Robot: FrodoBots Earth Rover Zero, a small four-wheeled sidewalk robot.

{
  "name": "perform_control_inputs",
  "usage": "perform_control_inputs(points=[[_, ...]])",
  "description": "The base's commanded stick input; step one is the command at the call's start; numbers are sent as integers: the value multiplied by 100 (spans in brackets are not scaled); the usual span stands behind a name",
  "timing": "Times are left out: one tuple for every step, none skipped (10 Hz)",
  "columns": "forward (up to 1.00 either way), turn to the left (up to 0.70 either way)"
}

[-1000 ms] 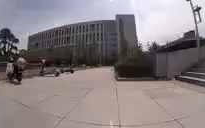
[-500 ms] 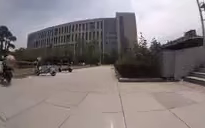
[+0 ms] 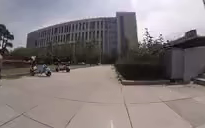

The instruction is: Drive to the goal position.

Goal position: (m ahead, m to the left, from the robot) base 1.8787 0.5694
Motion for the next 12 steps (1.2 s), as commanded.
perform_control_inputs(points=[[100, 0], [100, 0], [100, 0], [100, 0], [100, 0], [100, 0], [100, 0], [100, 0], [100, 0], [100, 0], [100, -1], [100, -3]])
